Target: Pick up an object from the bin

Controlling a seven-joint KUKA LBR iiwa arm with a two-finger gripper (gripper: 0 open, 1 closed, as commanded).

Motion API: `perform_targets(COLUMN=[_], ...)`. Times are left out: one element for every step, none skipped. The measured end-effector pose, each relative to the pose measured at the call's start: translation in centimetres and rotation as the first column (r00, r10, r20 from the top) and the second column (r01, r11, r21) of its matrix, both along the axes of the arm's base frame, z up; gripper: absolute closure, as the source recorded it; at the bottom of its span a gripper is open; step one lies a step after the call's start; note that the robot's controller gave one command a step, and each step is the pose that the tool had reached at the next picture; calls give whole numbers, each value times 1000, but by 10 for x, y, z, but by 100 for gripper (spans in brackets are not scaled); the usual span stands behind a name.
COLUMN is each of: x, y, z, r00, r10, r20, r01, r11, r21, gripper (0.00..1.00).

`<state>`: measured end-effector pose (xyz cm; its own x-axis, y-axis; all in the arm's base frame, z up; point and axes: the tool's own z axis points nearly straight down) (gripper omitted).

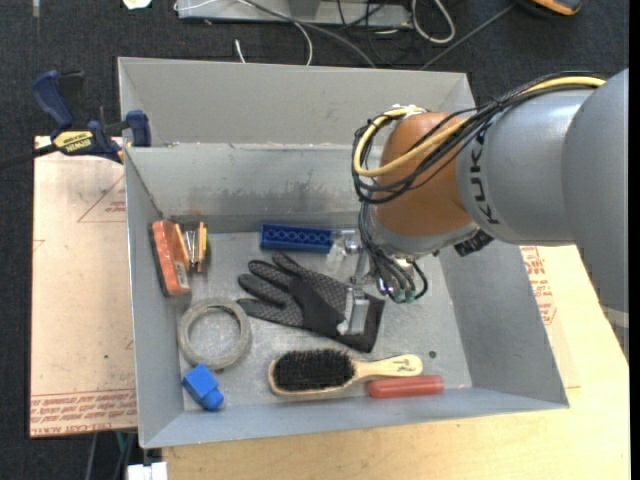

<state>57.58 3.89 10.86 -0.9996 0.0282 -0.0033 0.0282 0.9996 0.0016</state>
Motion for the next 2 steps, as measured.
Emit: perform_targets(x=[-1,28], y=[-5,-24], z=[-33,-35], r00=[991,990], r10=[-133,-142], r20=[-3,21], r01=[133,142], r11=[991,990], r21=[2,6], gripper=[0,100])
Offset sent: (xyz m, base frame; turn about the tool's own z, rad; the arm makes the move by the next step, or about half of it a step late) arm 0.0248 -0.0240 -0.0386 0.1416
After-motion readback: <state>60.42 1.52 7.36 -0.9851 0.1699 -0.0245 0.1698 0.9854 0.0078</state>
